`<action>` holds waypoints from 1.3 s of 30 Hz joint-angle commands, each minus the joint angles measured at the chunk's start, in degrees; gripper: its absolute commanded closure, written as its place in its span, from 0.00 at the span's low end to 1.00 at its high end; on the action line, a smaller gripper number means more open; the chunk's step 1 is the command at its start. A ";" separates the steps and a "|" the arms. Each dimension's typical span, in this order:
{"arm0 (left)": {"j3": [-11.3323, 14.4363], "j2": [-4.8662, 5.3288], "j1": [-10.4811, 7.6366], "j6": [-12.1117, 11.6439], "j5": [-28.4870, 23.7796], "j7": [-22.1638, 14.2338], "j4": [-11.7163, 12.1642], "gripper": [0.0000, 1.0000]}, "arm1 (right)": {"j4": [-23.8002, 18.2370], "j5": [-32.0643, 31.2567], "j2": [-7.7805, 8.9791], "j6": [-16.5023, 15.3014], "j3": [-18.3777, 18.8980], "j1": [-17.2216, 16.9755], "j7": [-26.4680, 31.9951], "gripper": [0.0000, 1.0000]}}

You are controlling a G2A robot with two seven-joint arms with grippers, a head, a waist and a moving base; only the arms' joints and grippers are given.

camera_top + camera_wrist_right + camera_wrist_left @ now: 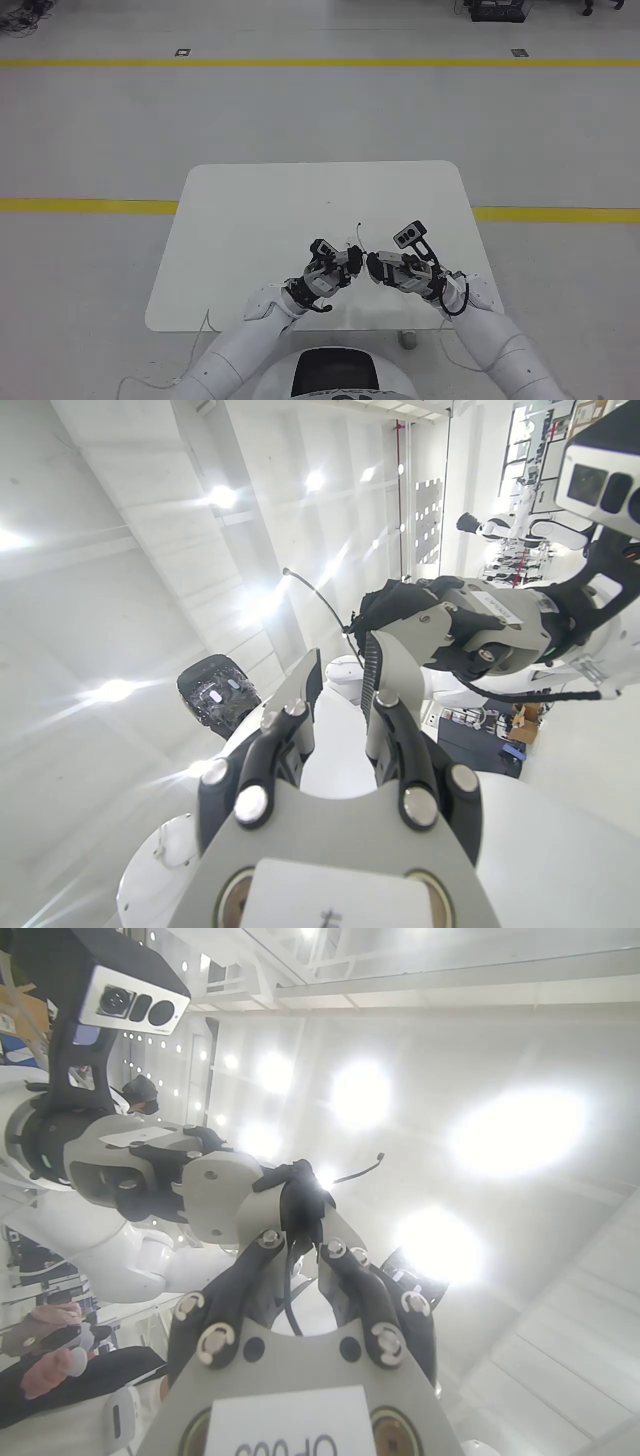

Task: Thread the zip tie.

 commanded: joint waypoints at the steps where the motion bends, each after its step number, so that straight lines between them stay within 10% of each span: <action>1: 0.04 -0.05 -0.02 0.00 0.10 -0.04 0.07 1.00 | 0.02 0.10 0.12 -0.17 -0.10 0.02 0.00 0.83; 39: -0.06 -0.27 0.33 0.06 1.08 0.11 0.16 1.00 | 1.18 1.04 0.85 -1.79 -1.03 0.63 0.00 0.91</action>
